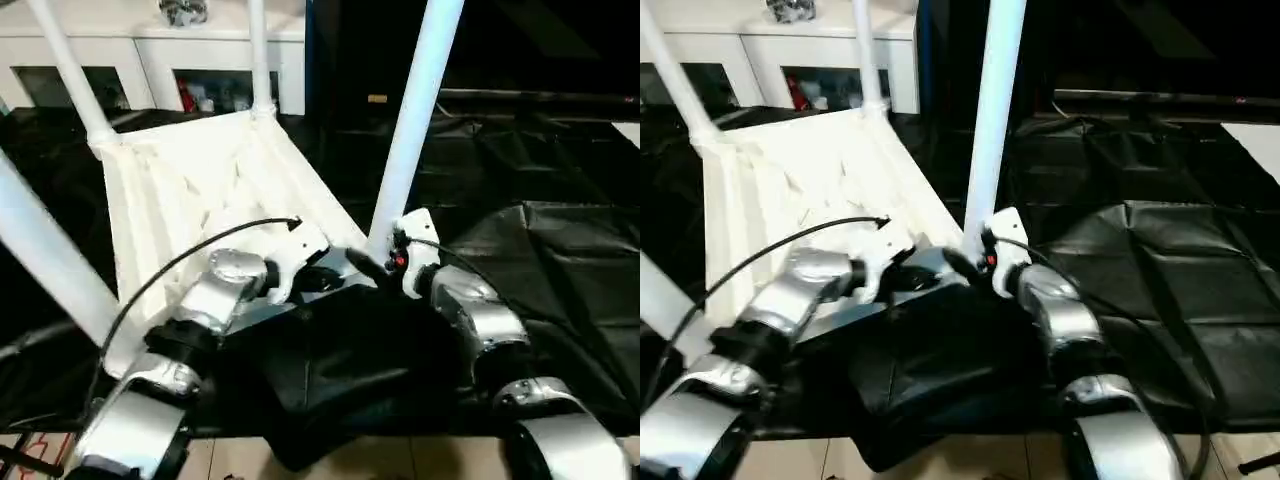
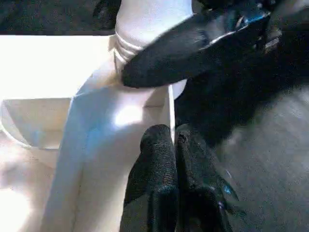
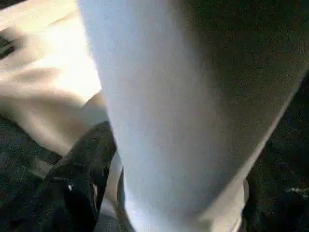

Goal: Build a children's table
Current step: Rotate leg to tighten

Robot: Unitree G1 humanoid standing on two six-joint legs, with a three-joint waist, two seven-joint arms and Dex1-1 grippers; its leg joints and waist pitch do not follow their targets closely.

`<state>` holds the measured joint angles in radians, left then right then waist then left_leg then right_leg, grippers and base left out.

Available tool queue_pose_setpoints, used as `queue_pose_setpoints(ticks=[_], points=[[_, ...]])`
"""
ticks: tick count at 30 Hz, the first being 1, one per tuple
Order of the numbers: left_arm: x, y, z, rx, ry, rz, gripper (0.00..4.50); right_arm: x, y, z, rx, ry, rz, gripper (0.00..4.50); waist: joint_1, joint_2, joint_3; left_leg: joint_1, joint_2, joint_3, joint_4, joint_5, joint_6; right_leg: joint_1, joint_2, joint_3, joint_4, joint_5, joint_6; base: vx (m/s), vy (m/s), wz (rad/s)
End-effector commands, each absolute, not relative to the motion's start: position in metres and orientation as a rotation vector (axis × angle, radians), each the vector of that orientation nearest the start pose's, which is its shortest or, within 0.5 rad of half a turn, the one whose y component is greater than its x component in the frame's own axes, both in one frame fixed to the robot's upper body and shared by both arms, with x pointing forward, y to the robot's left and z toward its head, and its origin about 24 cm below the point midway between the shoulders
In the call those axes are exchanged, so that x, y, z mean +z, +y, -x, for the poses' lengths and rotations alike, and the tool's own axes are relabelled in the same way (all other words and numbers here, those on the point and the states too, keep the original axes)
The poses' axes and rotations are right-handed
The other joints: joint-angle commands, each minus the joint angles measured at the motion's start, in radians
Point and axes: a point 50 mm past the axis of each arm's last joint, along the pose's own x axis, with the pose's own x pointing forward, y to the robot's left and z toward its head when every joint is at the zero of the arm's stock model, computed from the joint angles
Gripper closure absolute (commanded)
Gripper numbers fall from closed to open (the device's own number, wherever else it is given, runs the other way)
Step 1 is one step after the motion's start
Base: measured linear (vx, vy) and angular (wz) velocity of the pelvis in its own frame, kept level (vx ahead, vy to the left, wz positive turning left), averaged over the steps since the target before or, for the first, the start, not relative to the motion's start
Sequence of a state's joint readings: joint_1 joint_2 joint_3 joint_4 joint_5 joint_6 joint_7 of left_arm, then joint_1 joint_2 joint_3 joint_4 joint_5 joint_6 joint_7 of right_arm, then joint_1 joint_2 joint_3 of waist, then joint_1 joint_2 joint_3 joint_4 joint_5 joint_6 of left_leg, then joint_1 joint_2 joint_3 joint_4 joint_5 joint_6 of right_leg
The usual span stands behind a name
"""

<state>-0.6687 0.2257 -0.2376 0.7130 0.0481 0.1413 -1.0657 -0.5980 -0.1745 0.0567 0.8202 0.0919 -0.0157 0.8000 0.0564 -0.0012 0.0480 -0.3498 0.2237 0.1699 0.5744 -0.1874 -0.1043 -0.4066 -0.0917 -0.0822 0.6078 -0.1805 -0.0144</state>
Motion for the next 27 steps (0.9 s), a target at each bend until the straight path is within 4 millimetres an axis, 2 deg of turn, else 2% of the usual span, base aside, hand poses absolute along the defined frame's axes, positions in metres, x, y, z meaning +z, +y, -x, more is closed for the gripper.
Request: queue_pose_setpoints(ticks=[1, 2, 4, 5, 6, 7, 9, 10, 15, 20, 23, 27], points=[[0.055, 0.088, -0.321, -1.412, 0.389, -0.308, 4.50, 0.031, -0.113, -0.324, 1.055, 0.268, 0.041, 0.87, 0.007, -0.002, -0.065, -0.007, 0.003, 0.012, -0.057, -0.162, 0.091, 0.063, -0.043, 0.042, -0.065, -0.106, -0.258, 0.000, 0.000, 0.00], [0.055, 0.092, -0.321, -1.424, 0.398, -0.314, 4.50, 0.032, -0.117, -0.321, 1.098, 0.271, 0.039, 0.87, 0.013, -0.001, -0.064, -0.004, 0.005, 0.013, -0.057, -0.169, 0.095, 0.064, -0.040, 0.040, -0.065, -0.108, -0.263, 0.000, 0.000, 0.00], [0.055, 0.094, -0.321, -1.428, 0.405, -0.319, 4.50, 0.032, -0.119, -0.320, 1.126, 0.275, 0.038, 0.87, 0.018, 0.003, -0.061, -0.001, 0.009, 0.016, -0.058, -0.184, 0.090, 0.057, -0.041, 0.041, -0.065, -0.125, -0.270, 0.000, 0.000, 0.00], [0.055, 0.097, -0.321, -1.431, 0.409, -0.321, 4.50, 0.033, -0.122, -0.317, 1.160, 0.283, 0.038, 0.87, 0.022, -0.001, -0.059, -0.002, 0.008, 0.015, -0.060, -0.198, 0.080, 0.060, -0.041, 0.041, -0.068, -0.159, -0.262, 0.000, 0.000, 0.00], [0.055, 0.097, -0.321, -1.431, 0.409, -0.321, 4.50, 0.033, -0.122, -0.317, 1.160, 0.283, 0.038, 0.87, 0.026, 0.000, -0.059, -0.001, 0.008, 0.015, -0.060, -0.200, 0.077, 0.059, -0.042, 0.042, -0.069, -0.171, -0.256, 0.000, 0.000, 0.00], [0.055, 0.100, -0.321, -1.433, 0.410, -0.323, 4.50, 0.033, -0.125, -0.314, 1.196, 0.298, 0.033, 0.87, 0.033, 0.001, -0.059, 0.006, 0.010, 0.016, -0.061, -0.208, 0.070, 0.055, -0.042, 0.044, -0.071, -0.182, -0.252, 0.000, 0.000, 0.00], [0.056, 0.110, -0.322, -1.434, 0.423, -0.337, 4.50, 0.033, -0.133, -0.306, 1.289, 0.346, 0.033, 0.87, 0.036, 0.000, -0.059, 0.004, 0.008, 0.015, -0.061, -0.204, 0.069, 0.057, -0.038, 0.044, -0.068, -0.161, -0.255, 0.000, 0.000, 0.00], [0.056, 0.115, -0.323, -1.429, 0.432, -0.349, 4.50, 0.032, -0.136, -0.302, 1.330, 0.374, 0.042, 1.03, 0.039, 0.000, -0.062, 0.003, 0.008, 0.015, -0.059, -0.194, 0.074, 0.058, -0.039, 0.045, -0.065, -0.143, -0.252, 0.000, 0.000, 0.00], [0.056, 0.120, -0.324, -1.431, 0.440, -0.345, 4.50, 0.030, -0.135, -0.299, 1.350, 0.389, 0.034, 1.24, 0.044, -0.006, -0.061, -0.001, 0.007, 0.015, -0.061, -0.189, 0.060, 0.057, -0.042, 0.046, -0.066, -0.169, -0.241, 0.000, 0.000, 0.00], [0.056, 0.121, -0.323, -1.434, 0.441, -0.344, 4.50, 0.031, -0.133, -0.298, 1.367, 0.392, 0.021, 1.72, 0.046, -0.005, -0.061, -0.001, 0.007, 0.015, -0.061, -0.182, 0.053, 0.057, -0.043, 0.048, -0.067, -0.190, -0.226, 0.000, 0.000, 0.00], [0.056, 0.121, -0.323, -1.435, 0.441, -0.339, 4.50, 0.032, -0.132, -0.296, 1.376, 0.399, 0.012, 1.76, 0.047, -0.007, -0.063, -0.002, 0.006, 0.015, -0.059, -0.153, 0.061, 0.058, -0.041, 0.048, -0.061, -0.139, -0.237, 0.000, 0.000, 0.00], [0.053, 0.116, -0.325, -1.377, 0.425, -0.312, 4.50, 0.031, -0.128, -0.301, 1.298, 0.364, -0.027, 1.78, 0.049, -0.008, -0.061, -0.004, 0.005, 0.016, -0.059, -0.160, 0.058, 0.057, -0.043, 0.048, -0.065, -0.164, -0.231, 0.000, 0.000, 0.00]])
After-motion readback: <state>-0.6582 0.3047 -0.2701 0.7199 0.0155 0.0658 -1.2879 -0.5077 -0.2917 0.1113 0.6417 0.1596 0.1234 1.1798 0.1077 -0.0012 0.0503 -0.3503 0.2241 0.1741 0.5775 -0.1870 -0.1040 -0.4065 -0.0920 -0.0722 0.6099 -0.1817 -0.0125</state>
